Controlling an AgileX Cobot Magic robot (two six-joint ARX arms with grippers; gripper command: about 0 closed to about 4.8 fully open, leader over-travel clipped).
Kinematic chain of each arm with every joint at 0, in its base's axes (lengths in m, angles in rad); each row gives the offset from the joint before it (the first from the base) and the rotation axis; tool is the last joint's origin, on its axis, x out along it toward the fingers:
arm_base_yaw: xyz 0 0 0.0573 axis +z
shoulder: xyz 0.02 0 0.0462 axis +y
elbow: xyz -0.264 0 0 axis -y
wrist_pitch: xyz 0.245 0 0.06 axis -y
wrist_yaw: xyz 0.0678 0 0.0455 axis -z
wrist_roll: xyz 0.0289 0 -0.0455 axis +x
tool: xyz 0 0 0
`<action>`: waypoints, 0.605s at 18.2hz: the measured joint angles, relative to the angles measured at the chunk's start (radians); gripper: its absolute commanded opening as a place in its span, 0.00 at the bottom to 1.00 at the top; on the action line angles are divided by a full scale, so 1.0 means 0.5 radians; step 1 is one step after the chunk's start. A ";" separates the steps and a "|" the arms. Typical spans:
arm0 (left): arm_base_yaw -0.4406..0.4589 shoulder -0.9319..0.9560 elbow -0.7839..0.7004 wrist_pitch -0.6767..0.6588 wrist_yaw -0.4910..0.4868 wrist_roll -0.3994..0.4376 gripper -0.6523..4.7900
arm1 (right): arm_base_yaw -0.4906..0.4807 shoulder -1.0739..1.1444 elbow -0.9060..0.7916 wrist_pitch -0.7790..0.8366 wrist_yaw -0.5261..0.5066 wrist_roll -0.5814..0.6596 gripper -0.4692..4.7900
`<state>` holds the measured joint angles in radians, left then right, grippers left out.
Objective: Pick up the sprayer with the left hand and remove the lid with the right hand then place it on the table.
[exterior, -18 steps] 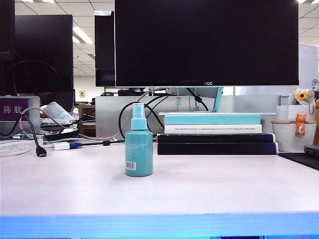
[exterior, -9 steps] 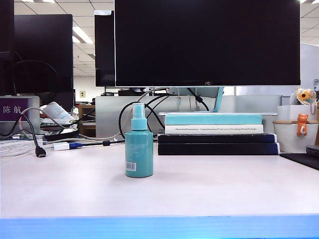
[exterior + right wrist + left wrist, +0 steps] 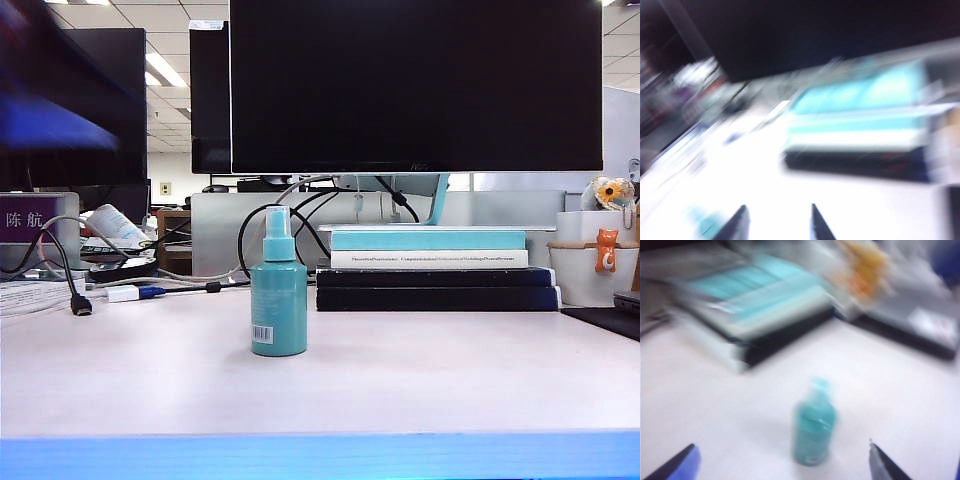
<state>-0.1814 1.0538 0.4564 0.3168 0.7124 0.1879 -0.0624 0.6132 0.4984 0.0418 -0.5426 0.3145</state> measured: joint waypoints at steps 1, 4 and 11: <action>-0.163 0.169 0.005 0.060 -0.108 0.254 1.00 | 0.002 0.216 0.098 0.026 -0.137 -0.001 0.76; -0.266 0.594 0.001 0.116 -0.252 0.531 1.00 | -0.002 0.593 0.196 0.183 -0.421 -0.002 0.81; -0.269 1.090 0.054 0.790 0.045 0.460 1.00 | -0.002 0.915 0.269 0.293 -0.598 -0.021 0.81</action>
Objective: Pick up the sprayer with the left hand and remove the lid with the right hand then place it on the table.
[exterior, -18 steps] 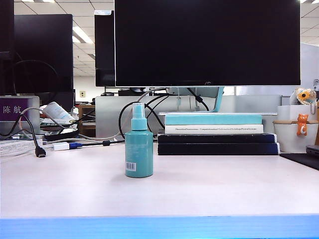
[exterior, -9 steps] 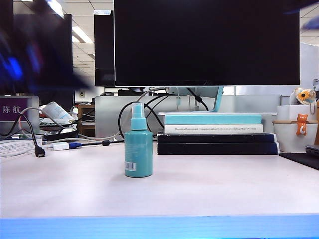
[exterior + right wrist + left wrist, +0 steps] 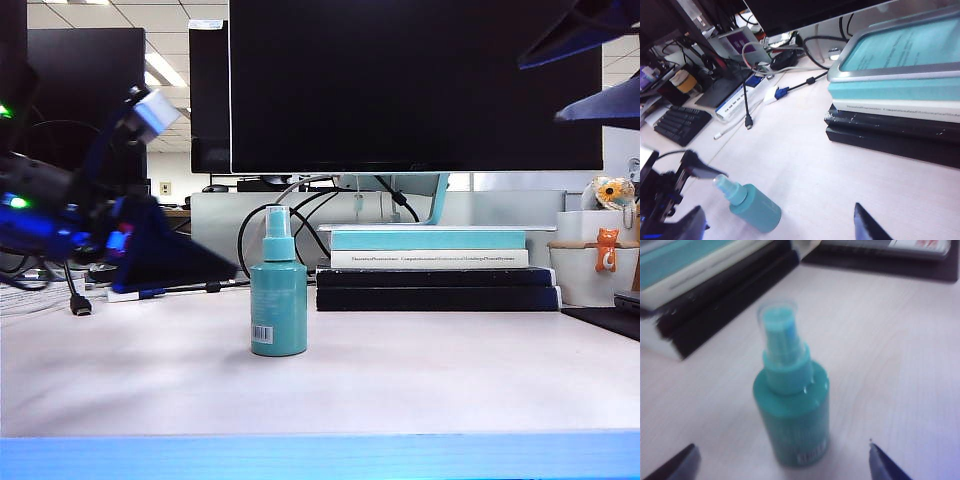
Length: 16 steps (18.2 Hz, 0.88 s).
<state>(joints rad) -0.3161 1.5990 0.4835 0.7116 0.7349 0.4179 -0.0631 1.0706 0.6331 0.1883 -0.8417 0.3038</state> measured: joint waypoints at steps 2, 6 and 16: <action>0.001 0.108 0.072 0.008 0.063 -0.024 1.00 | 0.000 0.007 0.000 0.003 -0.001 -0.024 0.81; -0.015 0.365 0.222 0.067 0.224 -0.164 1.00 | 0.000 0.007 0.000 0.015 -0.004 -0.048 0.81; -0.275 0.781 0.448 0.232 0.378 -0.245 1.00 | -0.002 0.008 0.000 -0.002 -0.021 -0.076 0.81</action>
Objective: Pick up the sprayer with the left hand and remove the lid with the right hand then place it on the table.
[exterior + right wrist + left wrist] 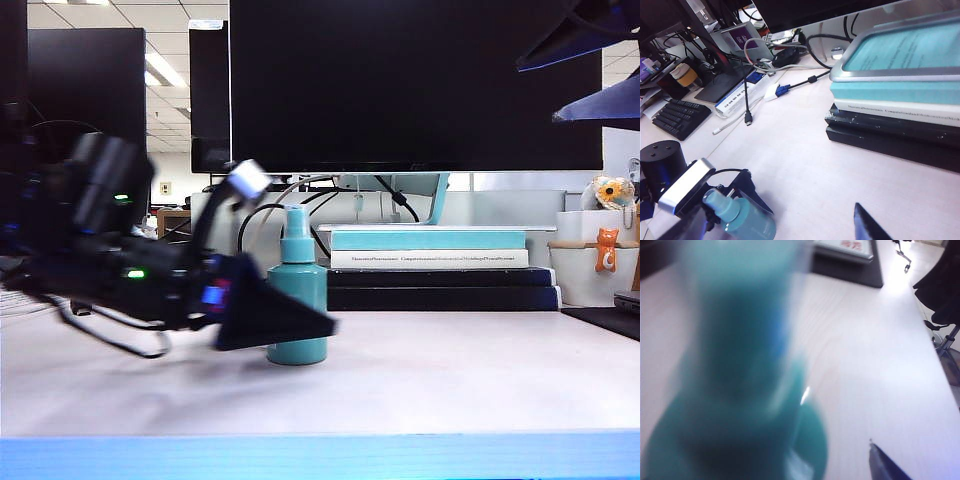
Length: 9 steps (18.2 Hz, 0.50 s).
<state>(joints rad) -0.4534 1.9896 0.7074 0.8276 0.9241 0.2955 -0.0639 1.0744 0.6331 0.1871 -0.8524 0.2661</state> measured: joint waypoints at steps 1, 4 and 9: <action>-0.020 0.030 0.024 0.042 -0.002 -0.002 1.00 | 0.000 0.000 0.000 -0.012 0.001 -0.003 0.81; -0.018 0.116 0.061 0.099 -0.047 -0.076 1.00 | -0.001 0.000 0.000 -0.044 0.002 -0.006 0.81; -0.018 0.128 0.076 0.154 -0.068 -0.175 0.96 | 0.000 0.000 0.000 -0.058 0.002 -0.017 0.81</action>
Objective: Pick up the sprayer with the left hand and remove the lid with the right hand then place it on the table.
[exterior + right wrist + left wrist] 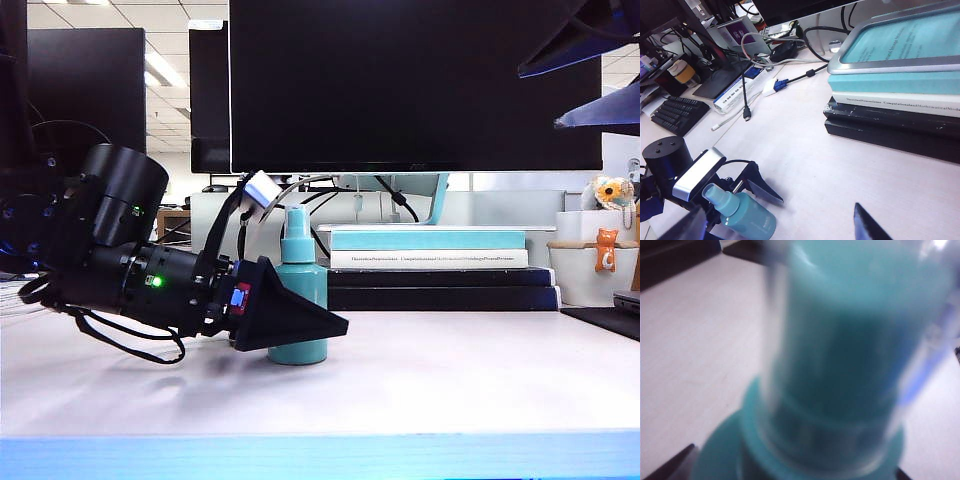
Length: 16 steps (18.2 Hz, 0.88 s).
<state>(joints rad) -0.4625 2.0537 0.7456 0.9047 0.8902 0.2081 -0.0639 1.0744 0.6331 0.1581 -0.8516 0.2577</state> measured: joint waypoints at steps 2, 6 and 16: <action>0.002 0.000 0.000 0.001 0.014 -0.015 0.96 | 0.000 0.000 0.000 0.000 -0.001 -0.006 0.81; 0.047 0.000 -0.001 0.002 0.135 -0.088 0.96 | 0.000 0.000 0.000 -0.006 0.005 -0.009 0.81; 0.082 -0.001 -0.007 0.019 0.229 -0.089 0.55 | 0.000 0.000 0.000 -0.031 0.023 -0.009 0.81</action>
<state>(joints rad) -0.4213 2.0533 0.7422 0.9142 1.0046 0.1638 -0.0639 1.0744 0.6331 0.1425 -0.8402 0.2531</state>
